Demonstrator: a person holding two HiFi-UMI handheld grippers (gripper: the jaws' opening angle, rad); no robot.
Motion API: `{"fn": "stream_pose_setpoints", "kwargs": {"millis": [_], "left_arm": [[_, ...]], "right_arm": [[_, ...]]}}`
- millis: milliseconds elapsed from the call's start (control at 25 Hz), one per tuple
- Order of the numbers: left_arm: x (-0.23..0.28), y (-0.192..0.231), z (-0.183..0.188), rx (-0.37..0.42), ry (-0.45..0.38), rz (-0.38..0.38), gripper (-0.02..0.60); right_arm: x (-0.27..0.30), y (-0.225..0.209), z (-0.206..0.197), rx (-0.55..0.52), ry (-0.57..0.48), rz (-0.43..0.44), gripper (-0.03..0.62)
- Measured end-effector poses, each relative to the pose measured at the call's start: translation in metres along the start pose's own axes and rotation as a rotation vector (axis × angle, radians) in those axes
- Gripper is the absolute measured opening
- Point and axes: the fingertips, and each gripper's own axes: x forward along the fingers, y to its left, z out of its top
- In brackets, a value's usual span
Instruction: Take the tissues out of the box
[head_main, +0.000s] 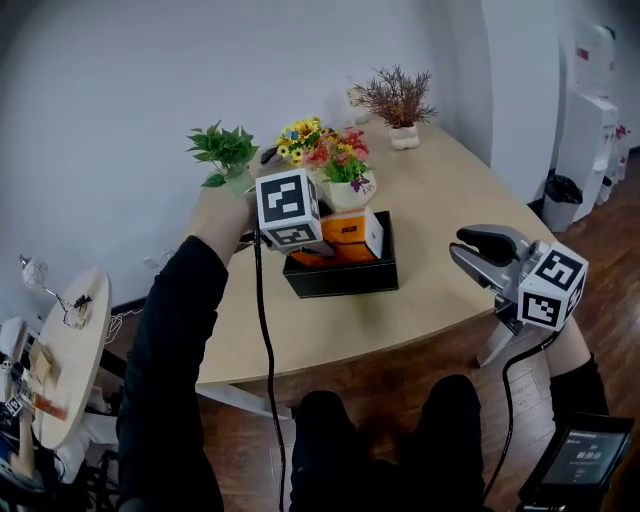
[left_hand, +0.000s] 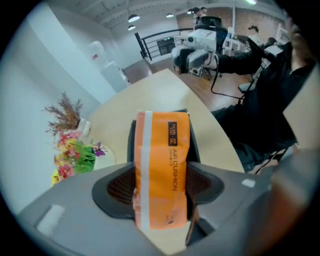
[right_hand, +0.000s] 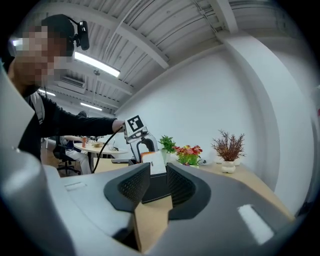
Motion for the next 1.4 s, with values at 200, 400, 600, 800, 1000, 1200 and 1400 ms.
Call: {"fn": "stream_pose_setpoints", "kwargs": {"millis": [200,400,600,800,1000,1200,1400], "left_arm": [[-0.082,-0.007,0.000,-0.028,-0.178,0.145,0.270],[-0.120,-0.055,-0.051,-0.034,-0.162,0.199,0.272],[-0.106,-0.104,-0.138,-0.115,-0.010,0.178,0.273],[-0.071,-0.122,-0.196,-0.121,0.135,0.170,0.276],[-0.043,-0.150,-0.200,-0.255,0.084,-0.031,0.284],[-0.028,-0.137,-0.199,-0.303,0.046,0.010,0.372],[-0.078,-0.111,-0.187,-0.337,-0.232,0.423,0.443]], "right_arm": [[0.007,0.020,0.024,-0.020,-0.029,0.000,0.092],[0.036,0.054,0.052,-0.032,-0.098,0.025,0.071],[0.092,0.115,0.047,-0.100,-0.080,0.135,0.069],[0.145,0.173,0.030,-0.174,-0.048,0.230,0.069],[0.183,0.209,0.021,-0.153,-0.055,0.265,0.069],[0.196,0.224,0.007,-0.096,-0.052,0.294,0.069],[0.190,0.219,0.006,-0.038,-0.070,0.279,0.069]]}}
